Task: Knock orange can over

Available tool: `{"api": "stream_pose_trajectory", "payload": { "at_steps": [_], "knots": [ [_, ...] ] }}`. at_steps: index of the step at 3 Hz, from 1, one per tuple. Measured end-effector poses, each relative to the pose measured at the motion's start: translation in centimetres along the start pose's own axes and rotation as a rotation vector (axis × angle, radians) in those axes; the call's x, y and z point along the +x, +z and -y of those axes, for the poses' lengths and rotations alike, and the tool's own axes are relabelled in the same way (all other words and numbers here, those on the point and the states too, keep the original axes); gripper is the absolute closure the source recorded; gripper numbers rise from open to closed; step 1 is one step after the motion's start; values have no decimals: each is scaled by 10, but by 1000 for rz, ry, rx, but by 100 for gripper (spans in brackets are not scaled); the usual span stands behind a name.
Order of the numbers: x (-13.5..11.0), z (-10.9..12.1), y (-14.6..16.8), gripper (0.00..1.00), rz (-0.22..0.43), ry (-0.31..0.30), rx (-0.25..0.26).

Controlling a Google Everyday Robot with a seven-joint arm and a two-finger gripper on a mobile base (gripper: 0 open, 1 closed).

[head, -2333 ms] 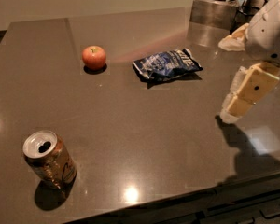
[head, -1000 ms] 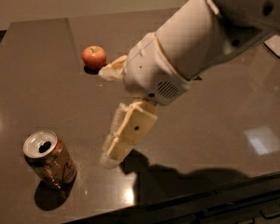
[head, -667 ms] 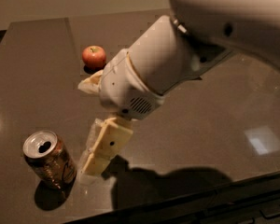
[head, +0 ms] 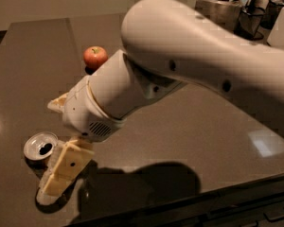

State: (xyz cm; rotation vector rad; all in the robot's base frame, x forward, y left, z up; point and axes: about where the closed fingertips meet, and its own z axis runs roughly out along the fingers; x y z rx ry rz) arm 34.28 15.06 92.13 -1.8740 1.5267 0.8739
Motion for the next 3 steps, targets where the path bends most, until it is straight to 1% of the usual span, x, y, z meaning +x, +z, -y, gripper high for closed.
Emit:
{"api": "stream_pose_trajectory", "payload": {
  "at_steps": [1, 2, 3],
  "knots": [
    [1, 3, 12, 0, 23, 4, 1],
    [7, 5, 22, 18, 40, 7, -5],
    [11, 9, 22, 41, 53, 15, -10]
  ]
}}
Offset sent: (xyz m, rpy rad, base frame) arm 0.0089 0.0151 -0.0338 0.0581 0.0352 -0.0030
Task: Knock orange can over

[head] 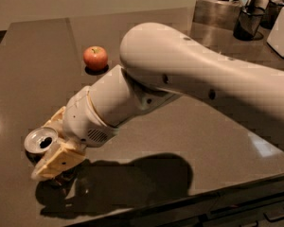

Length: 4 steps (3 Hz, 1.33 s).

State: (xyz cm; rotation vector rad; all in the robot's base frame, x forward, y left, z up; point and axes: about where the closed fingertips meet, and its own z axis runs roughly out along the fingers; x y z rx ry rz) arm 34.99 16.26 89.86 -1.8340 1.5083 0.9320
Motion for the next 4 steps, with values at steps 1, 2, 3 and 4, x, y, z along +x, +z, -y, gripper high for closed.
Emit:
{"api": "stream_pose_trajectory", "payload": {
  "at_steps": [1, 2, 3, 4],
  "knots": [
    [1, 12, -14, 64, -7, 9, 12],
    [8, 41, -45, 87, -62, 26, 43],
    [38, 94, -96, 100, -218, 36, 126],
    [68, 123, -121, 100, -352, 24, 171]
  ]
}}
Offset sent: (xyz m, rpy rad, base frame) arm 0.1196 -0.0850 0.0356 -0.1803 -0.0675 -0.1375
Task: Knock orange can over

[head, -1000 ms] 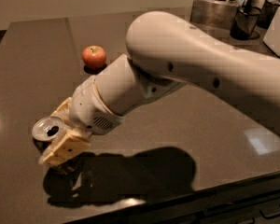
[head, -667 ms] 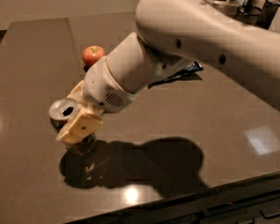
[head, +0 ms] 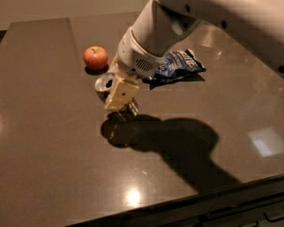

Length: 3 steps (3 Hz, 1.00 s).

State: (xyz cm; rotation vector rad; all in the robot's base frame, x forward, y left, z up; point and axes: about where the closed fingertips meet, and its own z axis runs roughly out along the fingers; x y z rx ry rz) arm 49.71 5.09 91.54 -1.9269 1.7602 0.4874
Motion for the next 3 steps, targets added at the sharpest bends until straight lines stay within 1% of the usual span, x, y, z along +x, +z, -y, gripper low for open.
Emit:
{"api": "stream_pose_trajectory", "payload": {
  "at_steps": [1, 2, 3],
  "knots": [
    [33, 18, -18, 100, -147, -70, 59],
    [46, 23, -30, 100, -223, -127, 74],
    [53, 20, -30, 83, -295, -206, 50]
  ]
}}
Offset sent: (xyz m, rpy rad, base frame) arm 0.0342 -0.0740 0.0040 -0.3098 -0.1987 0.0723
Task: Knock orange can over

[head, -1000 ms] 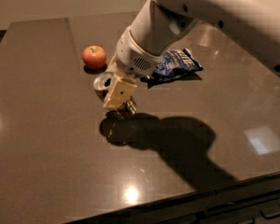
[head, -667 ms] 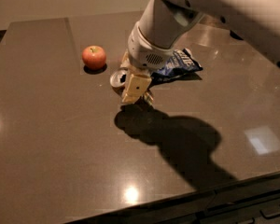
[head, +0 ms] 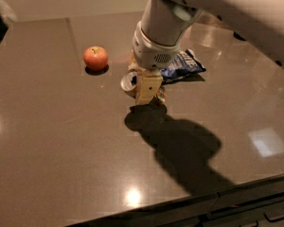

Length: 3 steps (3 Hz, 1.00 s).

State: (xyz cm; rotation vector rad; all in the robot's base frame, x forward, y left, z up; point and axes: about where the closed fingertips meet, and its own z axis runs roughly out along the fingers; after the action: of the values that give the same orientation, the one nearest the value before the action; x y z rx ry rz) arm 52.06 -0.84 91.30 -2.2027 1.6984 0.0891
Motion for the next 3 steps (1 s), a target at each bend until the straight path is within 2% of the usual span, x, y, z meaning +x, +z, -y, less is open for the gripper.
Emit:
{"api": "stream_pose_trajectory", "payload": {
  "at_steps": [2, 3],
  "knots": [
    [-8, -25, 10, 36, -68, -192, -45],
    [-12, -36, 14, 13, -82, -253, -62]
  ]
}}
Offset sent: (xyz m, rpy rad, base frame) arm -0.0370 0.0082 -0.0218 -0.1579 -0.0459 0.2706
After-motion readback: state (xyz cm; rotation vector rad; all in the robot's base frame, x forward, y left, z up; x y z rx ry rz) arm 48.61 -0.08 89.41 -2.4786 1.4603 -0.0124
